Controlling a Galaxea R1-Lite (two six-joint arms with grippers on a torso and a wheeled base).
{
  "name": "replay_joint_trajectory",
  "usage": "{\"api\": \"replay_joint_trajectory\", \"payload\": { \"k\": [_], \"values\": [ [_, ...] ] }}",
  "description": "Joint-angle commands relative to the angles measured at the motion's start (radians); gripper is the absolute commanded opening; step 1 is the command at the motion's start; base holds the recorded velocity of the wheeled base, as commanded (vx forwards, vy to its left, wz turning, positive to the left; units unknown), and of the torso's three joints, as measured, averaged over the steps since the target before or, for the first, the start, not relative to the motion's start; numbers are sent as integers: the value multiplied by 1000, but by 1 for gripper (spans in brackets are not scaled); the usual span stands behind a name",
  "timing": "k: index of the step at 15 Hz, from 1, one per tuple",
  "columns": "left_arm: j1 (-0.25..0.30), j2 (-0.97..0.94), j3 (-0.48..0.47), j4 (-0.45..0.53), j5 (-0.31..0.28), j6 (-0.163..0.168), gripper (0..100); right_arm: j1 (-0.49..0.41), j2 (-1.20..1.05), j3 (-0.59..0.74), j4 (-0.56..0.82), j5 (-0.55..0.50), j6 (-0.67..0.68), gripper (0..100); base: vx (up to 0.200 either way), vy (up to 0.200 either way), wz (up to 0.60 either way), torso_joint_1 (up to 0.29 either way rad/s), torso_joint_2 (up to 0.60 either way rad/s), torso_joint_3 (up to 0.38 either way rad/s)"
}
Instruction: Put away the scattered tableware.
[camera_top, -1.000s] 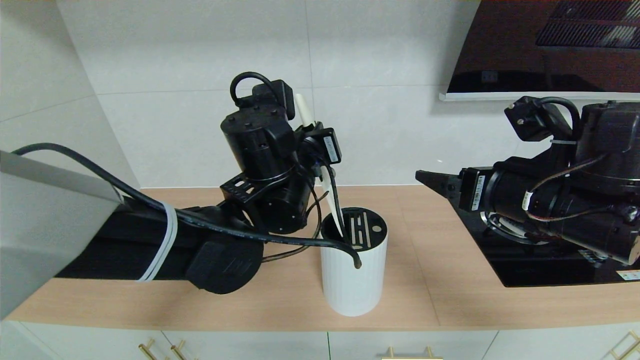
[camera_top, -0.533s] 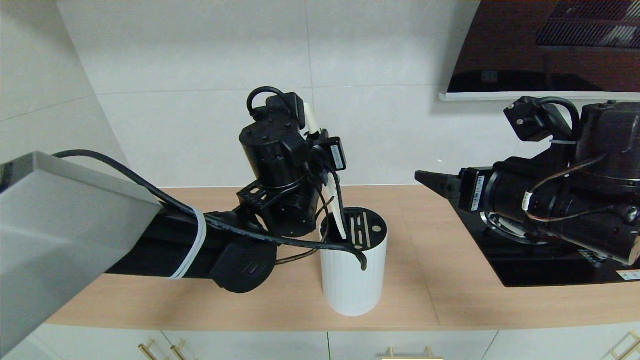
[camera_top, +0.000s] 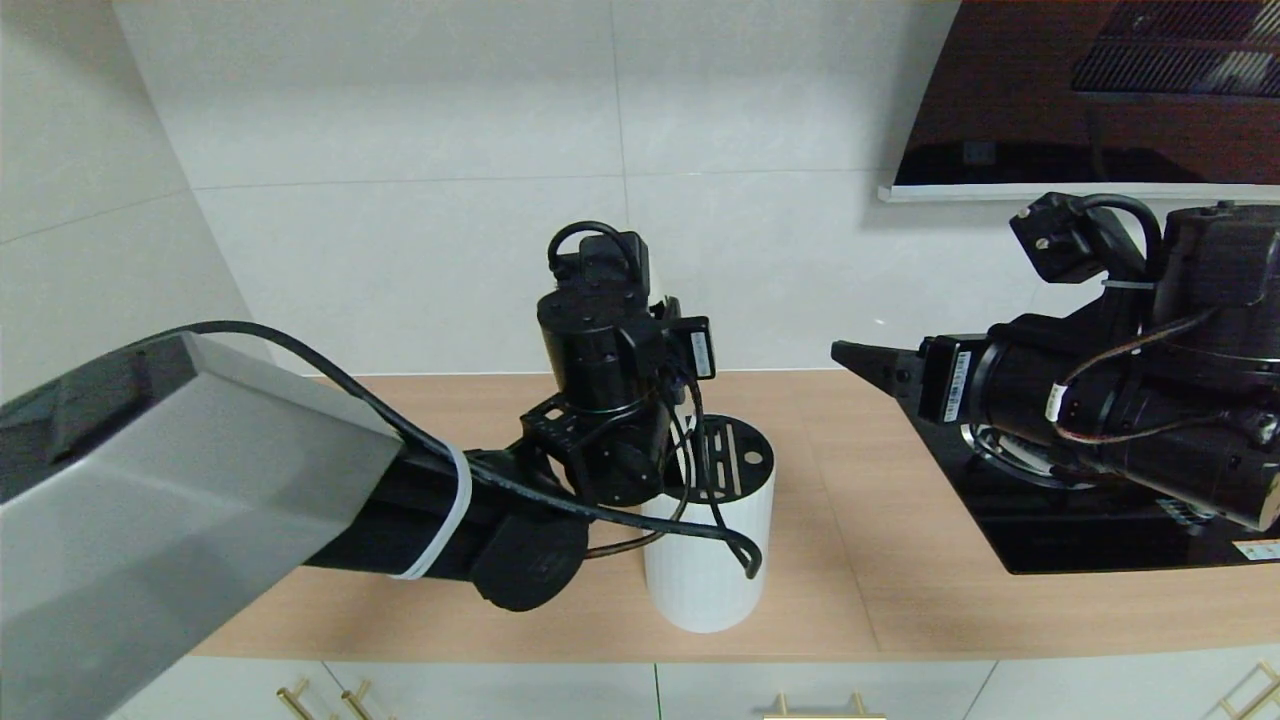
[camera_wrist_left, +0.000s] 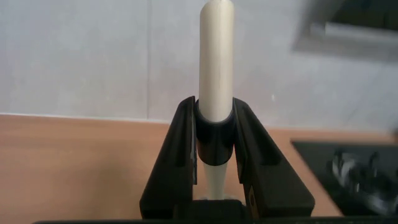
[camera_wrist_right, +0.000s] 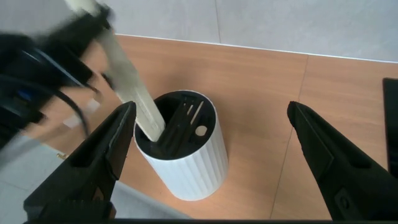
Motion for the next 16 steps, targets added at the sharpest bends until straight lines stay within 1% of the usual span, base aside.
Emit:
{"api": "replay_joint_trajectory", "payload": {
  "k": [1, 3, 5, 7, 9, 10, 12, 16],
  "values": [
    [-9, 40, 3, -6, 11, 13, 0, 1, -1, 0, -1, 1, 0, 100, 0, 0, 0, 0, 0, 0],
    [-27, 63, 9, -9, 15, 14, 0, 1, -2, 0, -1, 1, 0, 100, 0, 0, 0, 0, 0, 0],
    [-29, 85, 8, -9, 17, 13, 0, 1, -1, 0, -1, 1, 0, 100, 0, 0, 0, 0, 0, 0],
    [-30, 123, 9, -45, 19, 16, 0, 1, 1, 0, -1, 1, 0, 100, 0, 0, 0, 0, 0, 0],
    [-35, 145, 9, -54, 19, 16, 0, 1, 1, 0, -1, 1, 0, 100, 0, 0, 0, 0, 0, 0],
    [-41, 165, 17, -55, 29, 16, 0, 1, 1, 0, -1, 1, -1, 100, 0, 0, 0, 0, 0, 0],
    [-44, 165, 45, -55, 32, 16, 0, 1, 1, 0, -1, 1, -1, 100, 0, 0, 0, 0, 0, 0],
    [-46, 165, 52, -57, 32, 14, 0, 1, 1, 0, -1, 1, -1, 100, 0, 0, 0, 0, 0, 0]
  ]
}}
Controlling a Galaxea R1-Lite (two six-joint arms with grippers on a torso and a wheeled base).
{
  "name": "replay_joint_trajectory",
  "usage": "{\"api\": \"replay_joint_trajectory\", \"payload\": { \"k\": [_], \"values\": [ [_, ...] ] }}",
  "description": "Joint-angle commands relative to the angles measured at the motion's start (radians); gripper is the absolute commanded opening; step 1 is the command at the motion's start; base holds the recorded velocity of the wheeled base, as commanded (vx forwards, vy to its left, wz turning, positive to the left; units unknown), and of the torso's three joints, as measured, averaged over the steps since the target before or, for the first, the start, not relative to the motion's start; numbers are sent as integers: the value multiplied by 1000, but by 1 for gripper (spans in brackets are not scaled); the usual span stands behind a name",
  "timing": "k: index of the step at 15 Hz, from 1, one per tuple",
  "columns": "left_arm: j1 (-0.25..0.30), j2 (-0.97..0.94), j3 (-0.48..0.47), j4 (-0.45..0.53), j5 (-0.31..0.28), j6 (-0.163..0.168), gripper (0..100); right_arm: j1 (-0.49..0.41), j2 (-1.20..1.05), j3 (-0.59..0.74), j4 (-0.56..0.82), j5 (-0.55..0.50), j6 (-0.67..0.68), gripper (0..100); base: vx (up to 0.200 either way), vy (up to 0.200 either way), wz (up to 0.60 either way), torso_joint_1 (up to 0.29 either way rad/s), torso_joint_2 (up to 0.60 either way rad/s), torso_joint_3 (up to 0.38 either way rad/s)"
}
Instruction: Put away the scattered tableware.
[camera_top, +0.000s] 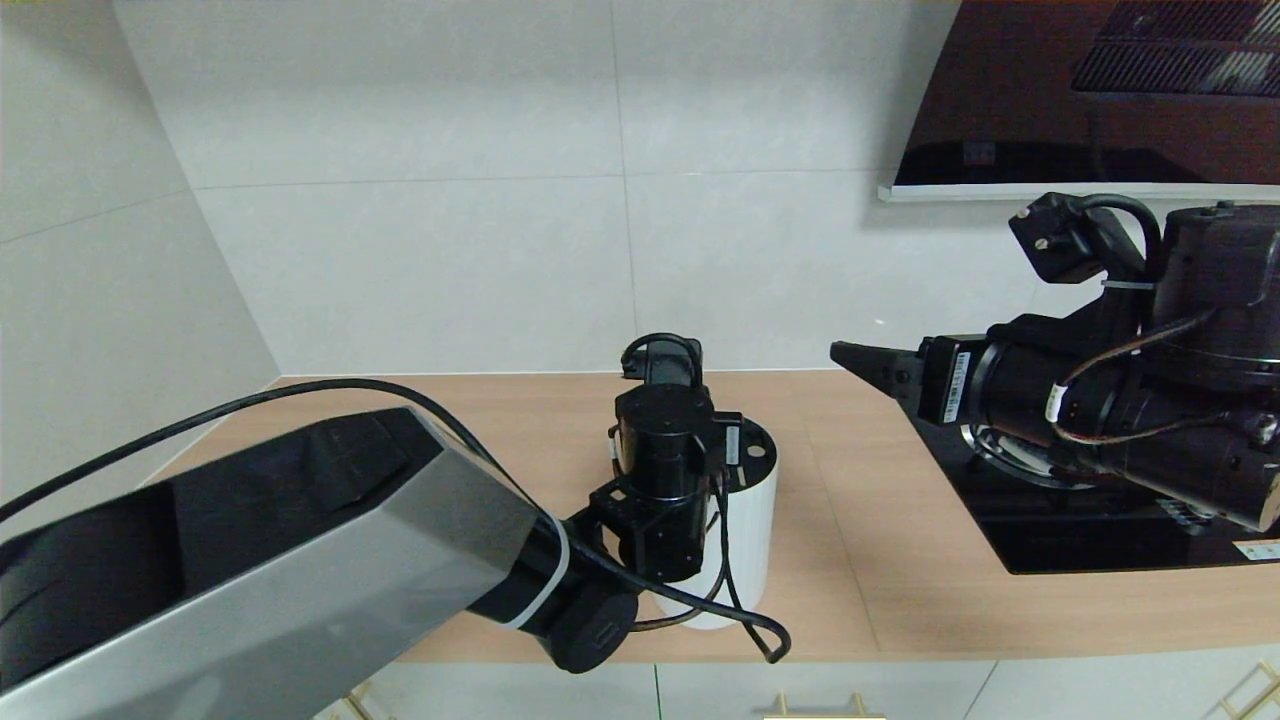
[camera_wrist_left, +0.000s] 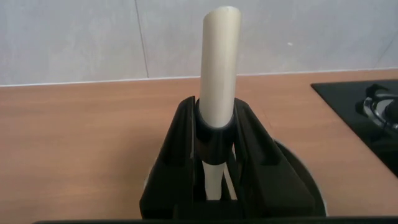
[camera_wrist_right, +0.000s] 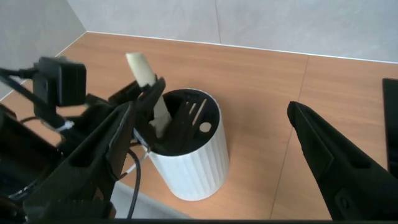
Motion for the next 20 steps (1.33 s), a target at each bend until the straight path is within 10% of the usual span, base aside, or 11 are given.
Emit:
{"api": "replay_joint_trajectory", "payload": {
  "k": [1, 3, 4, 12, 15, 20],
  "values": [
    [-1, 2, 2, 0, 0, 0, 0, 0, -2, 0, 0, 0, 0, 100, 0, 0, 0, 0, 0, 0],
    [-1, 2, 2, 0, 0, 0, 0, 0, -3, 0, 0, 0, 0, 100, 0, 0, 0, 0, 0, 0],
    [-1, 2, 2, 0, 0, 0, 100, 0, -2, 0, 0, 0, 0, 100, 0, 0, 0, 0, 0, 0],
    [-1, -87, 57, -141, -9, 20, 100, -1, -16, -1, -2, 0, 1, 100, 0, 0, 0, 0, 0, 0],
    [16, -316, 246, -331, -153, 122, 100, -29, -37, 12, -2, 6, 1, 100, 0, 0, 0, 0, 0, 0],
    [130, -681, 459, -239, -314, 138, 100, -95, -111, 51, -61, 3, -54, 100, 0, 0, 0, 0, 0, 0]
  ]
}}
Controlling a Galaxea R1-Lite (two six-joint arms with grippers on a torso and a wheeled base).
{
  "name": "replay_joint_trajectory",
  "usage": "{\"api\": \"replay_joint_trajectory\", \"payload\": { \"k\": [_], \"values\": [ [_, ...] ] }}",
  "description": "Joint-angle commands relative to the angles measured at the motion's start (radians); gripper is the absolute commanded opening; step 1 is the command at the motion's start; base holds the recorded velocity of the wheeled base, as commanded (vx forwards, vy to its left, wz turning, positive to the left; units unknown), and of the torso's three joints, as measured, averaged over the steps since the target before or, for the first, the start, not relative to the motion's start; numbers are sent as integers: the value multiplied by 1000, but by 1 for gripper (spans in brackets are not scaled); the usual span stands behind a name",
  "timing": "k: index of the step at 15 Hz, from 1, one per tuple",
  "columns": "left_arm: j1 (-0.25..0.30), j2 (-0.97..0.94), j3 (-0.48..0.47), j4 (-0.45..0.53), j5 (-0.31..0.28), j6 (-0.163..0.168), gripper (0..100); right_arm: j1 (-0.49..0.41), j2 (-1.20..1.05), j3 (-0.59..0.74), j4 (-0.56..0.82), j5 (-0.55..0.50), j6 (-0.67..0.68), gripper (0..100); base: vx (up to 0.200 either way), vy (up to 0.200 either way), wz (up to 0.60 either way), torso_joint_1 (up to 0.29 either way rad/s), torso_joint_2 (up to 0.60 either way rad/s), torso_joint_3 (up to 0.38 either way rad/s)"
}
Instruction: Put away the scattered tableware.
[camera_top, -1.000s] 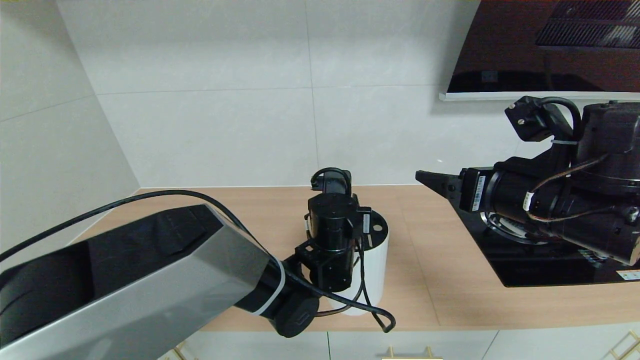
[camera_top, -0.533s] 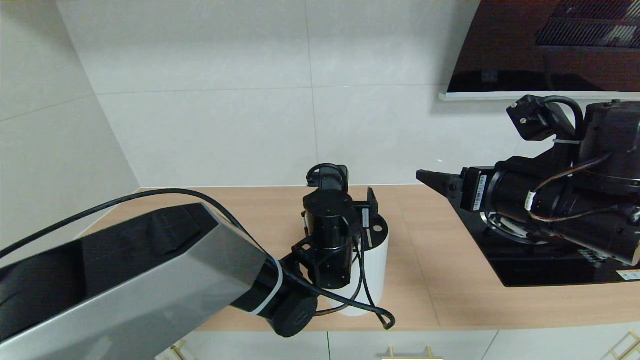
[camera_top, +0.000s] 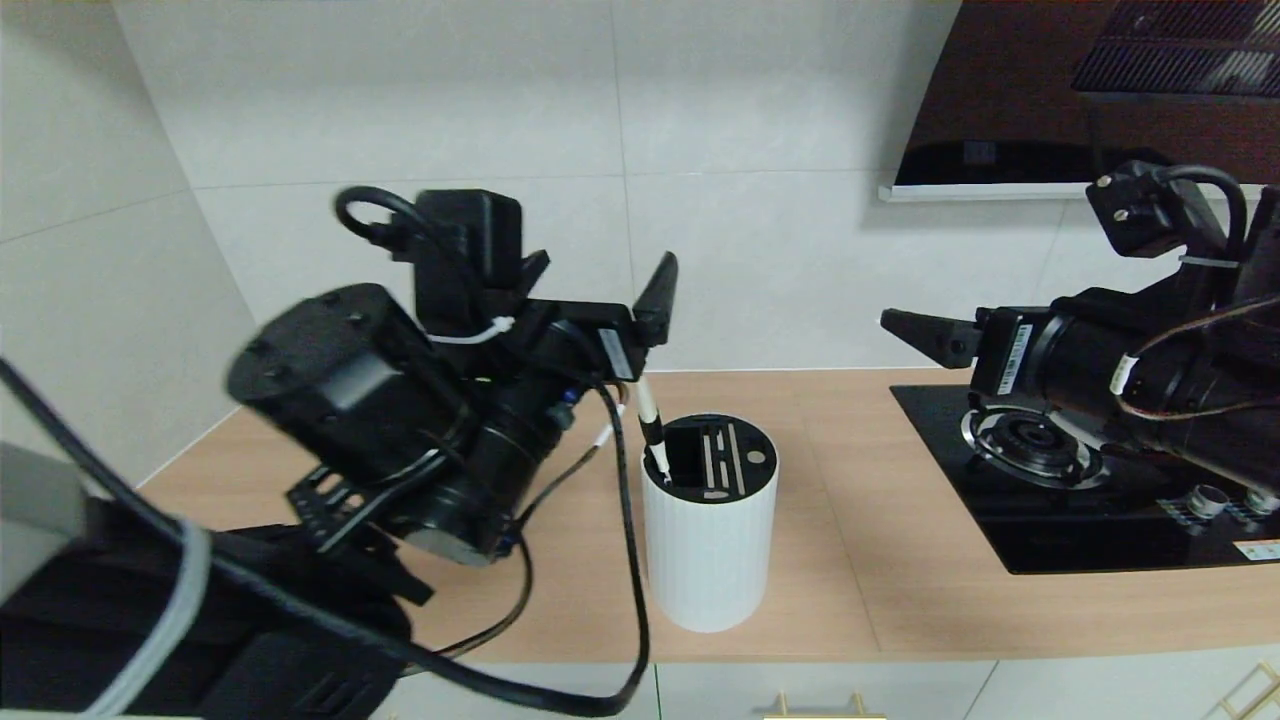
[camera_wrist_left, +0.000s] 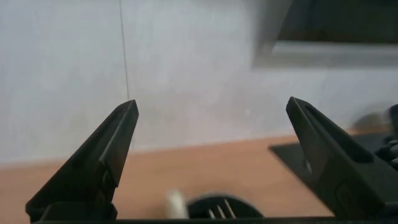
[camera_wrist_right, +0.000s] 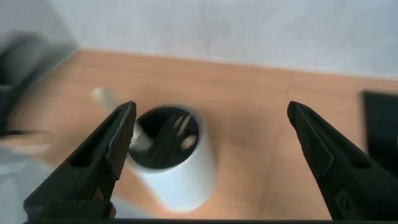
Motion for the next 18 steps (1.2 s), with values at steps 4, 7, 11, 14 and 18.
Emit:
{"api": "replay_joint_trajectory", "payload": {
  "k": [4, 7, 11, 14, 18],
  "values": [
    [233, -493, 350, 139, -45, 2, 100, -122, -296, 162, -2, 4, -13, 100, 0, 0, 0, 0, 0, 0],
    [282, -757, 517, 294, -45, 8, 100, -206, -522, 332, 6, 11, -18, 100, 0, 0, 0, 0, 0, 0],
    [369, -1404, 540, 1020, -71, 5, 100, -266, -966, 418, 308, 48, -21, 100, 0, 0, 0, 0, 0, 0],
    [498, -1704, 477, 1363, -185, 2, 100, -373, -1144, 431, 462, 56, -52, 100, 0, 0, 0, 0, 0, 0],
    [555, -1701, 480, 1345, -96, -60, 100, -436, -1365, 559, 483, 162, -176, 100, 0, 0, 0, 0, 0, 0]
  ]
}}
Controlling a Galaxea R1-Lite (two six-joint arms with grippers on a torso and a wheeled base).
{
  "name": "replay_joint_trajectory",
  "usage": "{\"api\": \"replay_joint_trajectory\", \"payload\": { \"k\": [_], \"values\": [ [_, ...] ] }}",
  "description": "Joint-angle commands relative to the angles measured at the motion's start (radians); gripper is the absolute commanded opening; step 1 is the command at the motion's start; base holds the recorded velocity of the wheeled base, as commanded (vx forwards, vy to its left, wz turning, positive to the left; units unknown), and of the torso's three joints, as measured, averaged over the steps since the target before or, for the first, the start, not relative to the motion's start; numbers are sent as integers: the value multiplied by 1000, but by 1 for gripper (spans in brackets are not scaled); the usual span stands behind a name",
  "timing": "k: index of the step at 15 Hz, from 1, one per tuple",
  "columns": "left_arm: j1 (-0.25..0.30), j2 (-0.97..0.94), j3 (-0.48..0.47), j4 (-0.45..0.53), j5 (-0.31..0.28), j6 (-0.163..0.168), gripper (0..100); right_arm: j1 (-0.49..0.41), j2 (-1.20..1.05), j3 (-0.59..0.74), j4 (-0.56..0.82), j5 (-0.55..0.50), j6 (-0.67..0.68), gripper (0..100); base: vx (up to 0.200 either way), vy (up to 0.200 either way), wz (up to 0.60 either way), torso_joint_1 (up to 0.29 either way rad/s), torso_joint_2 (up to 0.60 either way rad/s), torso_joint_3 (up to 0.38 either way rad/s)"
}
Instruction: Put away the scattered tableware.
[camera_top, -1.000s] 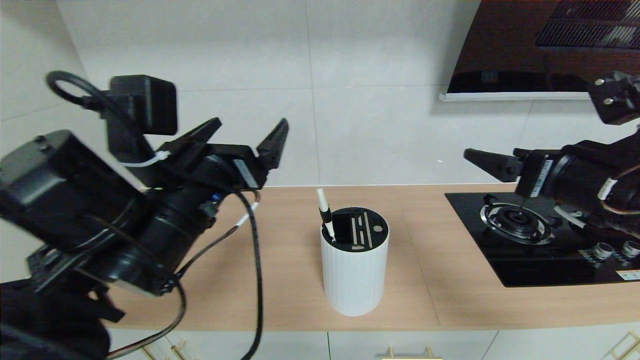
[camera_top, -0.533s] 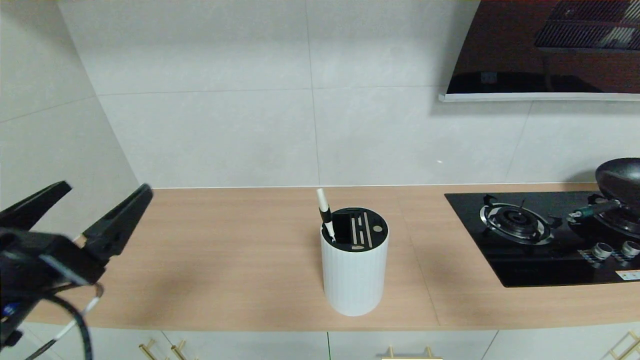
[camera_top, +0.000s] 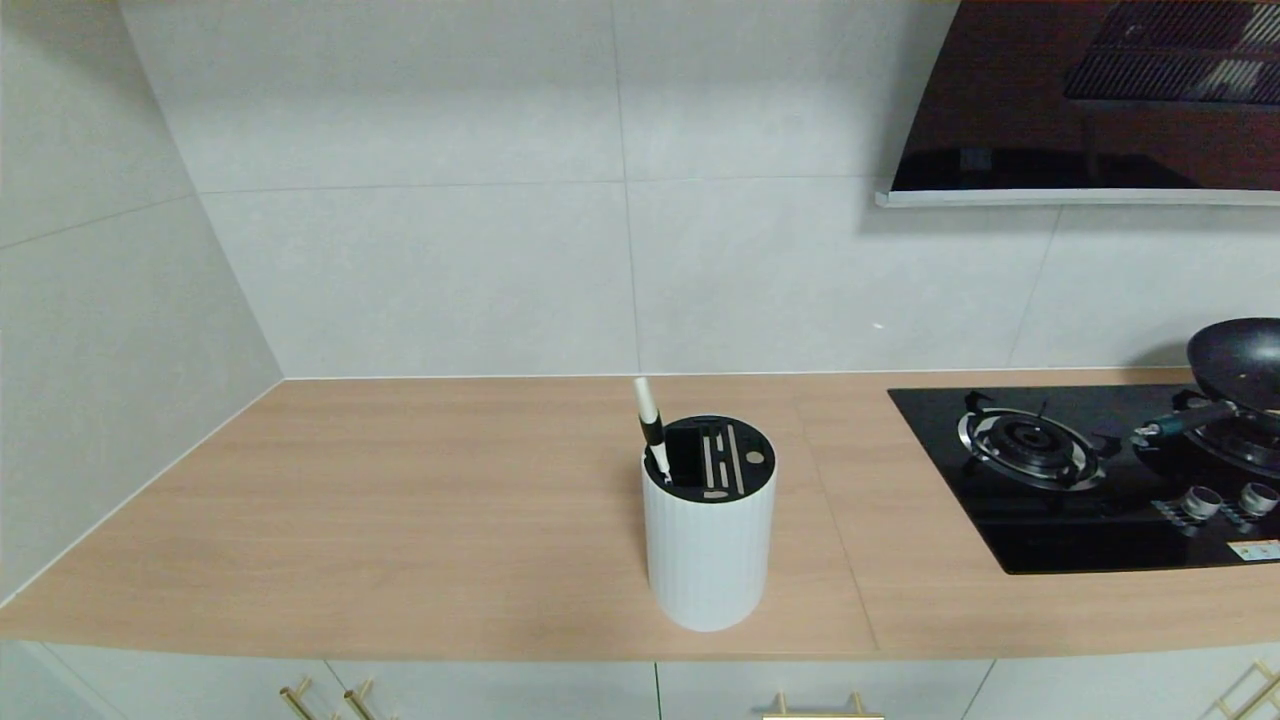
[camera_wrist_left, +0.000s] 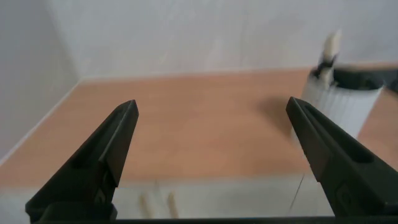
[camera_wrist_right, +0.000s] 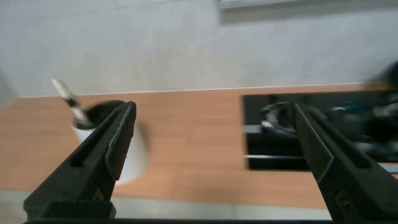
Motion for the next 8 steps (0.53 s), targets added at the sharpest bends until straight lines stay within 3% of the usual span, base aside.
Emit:
{"api": "replay_joint_trajectory", "payload": {
  "k": [1, 3, 4, 5, 6, 8],
  "values": [
    [83, -88, 6, -1, 15, -5, 100, -106, -218, 95, 19, 57, -44, 100, 0, 0, 0, 0, 0, 0],
    [134, -92, 22, -1, 26, -7, 100, -117, -265, 135, 73, 57, -45, 100, 0, 0, 0, 0, 0, 0],
    [180, -131, 43, 8, 9, 1, 100, -117, -264, 170, 64, 29, -41, 100, 0, 0, 0, 0, 0, 0],
    [204, -186, 78, 25, -40, 28, 100, -117, -264, 207, 33, 9, -42, 100, 0, 0, 0, 0, 0, 0],
    [206, -186, 133, 21, -60, 59, 100, -117, -264, 256, -4, 8, -47, 100, 0, 0, 0, 0, 0, 0],
    [206, -186, 273, -53, -69, 71, 100, -117, -264, 354, -51, 9, -44, 100, 0, 0, 0, 0, 0, 0]
  ]
}}
